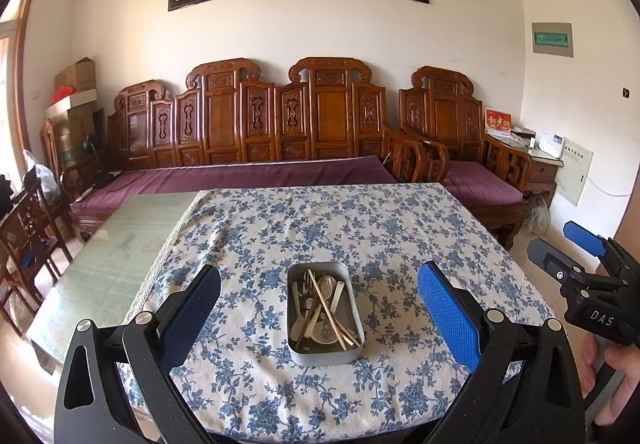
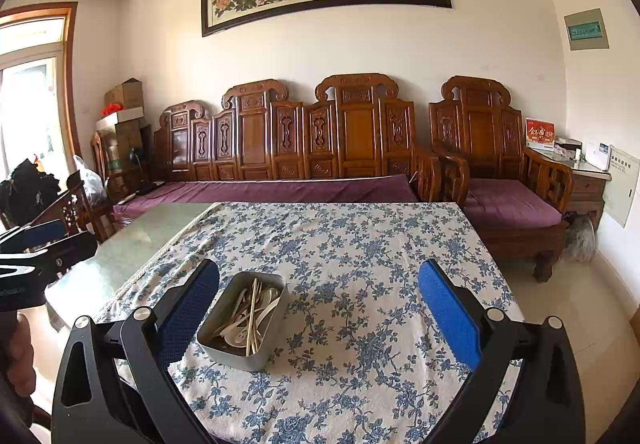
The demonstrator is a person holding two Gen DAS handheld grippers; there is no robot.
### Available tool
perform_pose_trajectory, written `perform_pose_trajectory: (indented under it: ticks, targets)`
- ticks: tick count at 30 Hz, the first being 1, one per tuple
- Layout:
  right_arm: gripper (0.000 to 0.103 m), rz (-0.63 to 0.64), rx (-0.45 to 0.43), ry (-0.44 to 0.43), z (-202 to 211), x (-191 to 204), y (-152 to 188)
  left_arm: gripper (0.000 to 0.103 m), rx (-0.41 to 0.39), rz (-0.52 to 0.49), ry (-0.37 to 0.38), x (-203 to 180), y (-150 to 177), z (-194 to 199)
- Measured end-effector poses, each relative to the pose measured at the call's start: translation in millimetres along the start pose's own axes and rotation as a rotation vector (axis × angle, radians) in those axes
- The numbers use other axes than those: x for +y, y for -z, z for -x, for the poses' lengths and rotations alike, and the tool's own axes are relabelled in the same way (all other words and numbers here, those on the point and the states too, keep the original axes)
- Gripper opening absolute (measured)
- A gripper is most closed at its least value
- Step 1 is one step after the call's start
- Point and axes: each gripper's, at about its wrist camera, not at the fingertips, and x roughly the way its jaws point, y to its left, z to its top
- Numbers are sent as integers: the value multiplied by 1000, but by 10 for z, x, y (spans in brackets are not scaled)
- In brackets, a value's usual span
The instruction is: Organize utensils
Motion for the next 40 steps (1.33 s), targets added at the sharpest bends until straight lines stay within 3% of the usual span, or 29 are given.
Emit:
perform_pose_trajectory:
  ticks: [40]
  targets:
    - [100,-2,-2,-2,-3,19,32,95,-2,-2,4,-16,3,10]
